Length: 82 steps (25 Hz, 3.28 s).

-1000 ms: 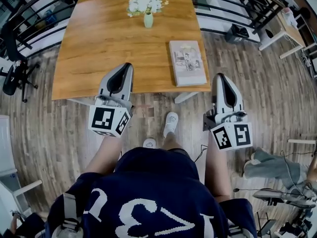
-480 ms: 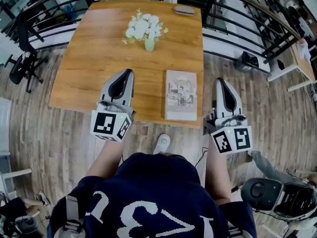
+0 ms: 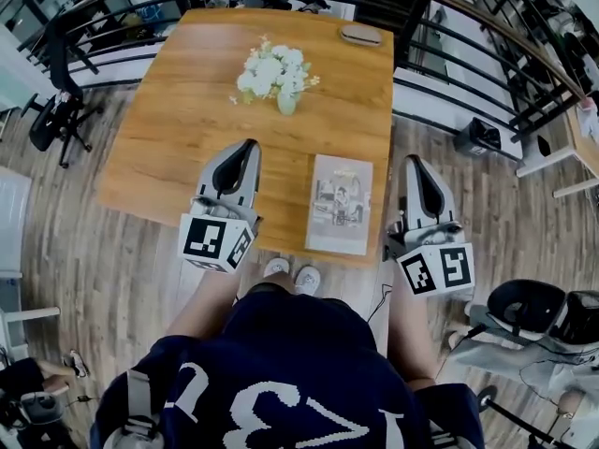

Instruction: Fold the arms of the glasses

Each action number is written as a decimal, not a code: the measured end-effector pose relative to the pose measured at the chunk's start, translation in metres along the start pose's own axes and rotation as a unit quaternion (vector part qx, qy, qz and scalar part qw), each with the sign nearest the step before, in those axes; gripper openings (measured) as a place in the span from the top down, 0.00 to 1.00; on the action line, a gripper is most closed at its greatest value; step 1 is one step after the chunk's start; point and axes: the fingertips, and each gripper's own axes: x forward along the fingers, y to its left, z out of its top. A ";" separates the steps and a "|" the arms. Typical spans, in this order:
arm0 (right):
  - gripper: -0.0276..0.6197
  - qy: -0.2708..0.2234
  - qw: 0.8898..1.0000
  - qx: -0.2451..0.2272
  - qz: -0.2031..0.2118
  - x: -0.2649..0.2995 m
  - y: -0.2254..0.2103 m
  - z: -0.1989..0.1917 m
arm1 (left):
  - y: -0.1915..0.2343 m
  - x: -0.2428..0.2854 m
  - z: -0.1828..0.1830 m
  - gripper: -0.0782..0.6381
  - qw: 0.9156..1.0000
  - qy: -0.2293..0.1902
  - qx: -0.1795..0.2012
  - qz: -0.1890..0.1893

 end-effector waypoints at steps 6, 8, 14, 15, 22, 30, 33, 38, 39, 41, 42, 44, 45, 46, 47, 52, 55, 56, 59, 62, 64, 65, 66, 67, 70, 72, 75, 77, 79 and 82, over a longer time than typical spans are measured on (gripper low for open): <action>0.91 0.003 1.000 -0.006 -0.006 0.012 -0.005 0.003 | 0.004 0.018 -0.001 0.86 1.000 0.004 -0.004 -0.015; 0.91 0.006 1.000 -0.009 -0.009 0.017 -0.004 0.005 | 0.007 0.025 0.002 0.86 1.000 0.003 -0.005 -0.021; 0.91 0.028 0.999 -0.013 -0.022 0.024 0.001 -0.005 | 0.012 0.038 -0.002 0.86 0.999 0.008 -0.012 -0.044; 0.91 0.033 0.999 -0.012 -0.024 0.024 0.002 -0.009 | 0.013 0.039 -0.005 0.86 0.999 0.009 -0.014 -0.047; 0.91 0.081 0.996 -0.018 -0.043 0.021 0.000 -0.051 | 0.012 0.046 -0.041 0.86 0.997 0.032 -0.032 -0.069; 0.91 0.168 0.983 -0.033 -0.060 0.008 0.004 -0.121 | 0.006 0.043 -0.079 0.86 0.993 0.058 -0.044 -0.090; 0.91 0.214 0.974 -0.041 -0.065 -0.004 0.009 -0.156 | 0.001 0.041 -0.096 0.86 0.991 0.074 -0.053 -0.100; 0.91 0.300 0.951 -0.055 -0.055 -0.023 0.025 -0.221 | -0.007 0.040 -0.121 0.86 0.987 0.096 -0.058 -0.118; 0.91 0.319 0.944 -0.065 -0.052 -0.028 0.029 -0.233 | -0.009 0.040 -0.125 0.86 0.985 0.102 -0.059 -0.123; 0.91 0.355 0.931 -0.071 -0.045 -0.038 0.037 -0.258 | -0.013 0.039 -0.132 0.86 0.983 0.110 -0.061 -0.131; 0.91 0.367 0.927 -0.058 -0.043 -0.042 0.041 -0.269 | -0.015 0.040 -0.134 0.86 0.983 0.113 -0.061 -0.134; 0.91 0.380 0.924 0.006 -0.042 -0.051 0.051 -0.288 | -0.017 0.041 -0.137 0.86 0.982 0.116 -0.061 -0.138; 0.91 0.380 0.923 0.050 -0.046 -0.055 0.056 -0.297 | -0.019 0.041 -0.139 0.86 0.981 0.116 -0.061 -0.139; 0.91 0.376 0.920 0.099 -0.055 -0.059 0.059 -0.305 | -0.020 0.042 -0.140 0.86 0.981 0.117 -0.061 -0.140; 0.91 0.367 0.915 0.153 -0.069 -0.063 0.060 -0.313 | -0.021 0.042 -0.141 0.86 0.981 0.118 -0.061 -0.141; 0.82 0.266 0.859 0.407 -0.160 -0.074 0.045 -0.333 | -0.022 0.040 -0.147 0.86 0.980 0.126 -0.060 -0.145; 0.79 0.193 0.822 0.502 -0.188 -0.070 0.031 -0.330 | -0.021 0.040 -0.147 0.86 0.980 0.128 -0.057 -0.142; 0.79 0.174 0.807 0.530 -0.195 -0.068 0.028 -0.331 | -0.021 0.039 -0.147 0.86 0.980 0.129 -0.056 -0.141; 0.79 0.138 0.765 0.594 -0.209 -0.065 0.024 -0.336 | -0.020 0.038 -0.147 0.86 0.980 0.132 -0.053 -0.140; 0.79 0.123 0.743 0.620 -0.221 -0.064 0.021 -0.340 | -0.020 0.035 -0.146 0.86 0.980 0.134 -0.049 -0.139; 0.79 0.107 0.723 0.643 -0.228 -0.063 0.019 -0.344 | -0.018 0.034 -0.147 0.86 0.980 0.137 -0.047 -0.136; 0.80 0.099 0.714 0.653 -0.231 -0.063 0.019 -0.346 | -0.017 0.033 -0.147 0.86 0.980 0.138 -0.046 -0.134; 0.81 0.092 0.708 0.661 -0.232 -0.062 0.018 -0.347 | -0.016 0.032 -0.148 0.86 0.980 0.138 -0.046 -0.133; 0.82 0.085 0.705 0.665 -0.232 -0.062 0.017 -0.347 | -0.016 0.031 -0.148 0.86 0.980 0.139 -0.045 -0.132; 0.89 0.068 0.706 0.667 -0.228 -0.062 0.012 -0.345 | -0.014 0.030 -0.149 0.86 0.981 0.139 -0.044 -0.131; 0.91 0.063 0.711 0.664 -0.223 -0.062 0.010 -0.343 | -0.014 0.030 -0.150 0.86 0.980 0.140 -0.044 -0.131; 0.91 0.057 0.722 0.658 -0.204 -0.061 0.008 -0.336 | -0.017 0.029 -0.149 0.86 0.980 0.138 -0.046 -0.137; 0.91 0.051 0.737 0.649 -0.183 -0.058 0.007 -0.327 | -0.021 0.029 -0.150 0.86 0.978 0.139 -0.053 -0.148; 0.91 0.043 0.752 0.638 -0.159 -0.054 0.004 -0.316 | -0.027 0.029 -0.151 0.86 0.973 0.145 -0.071 -0.168; 0.92 0.030 0.774 0.622 -0.114 -0.044 0.004 -0.293 | -0.040 0.031 -0.153 0.86 0.963 0.158 -0.091 -0.201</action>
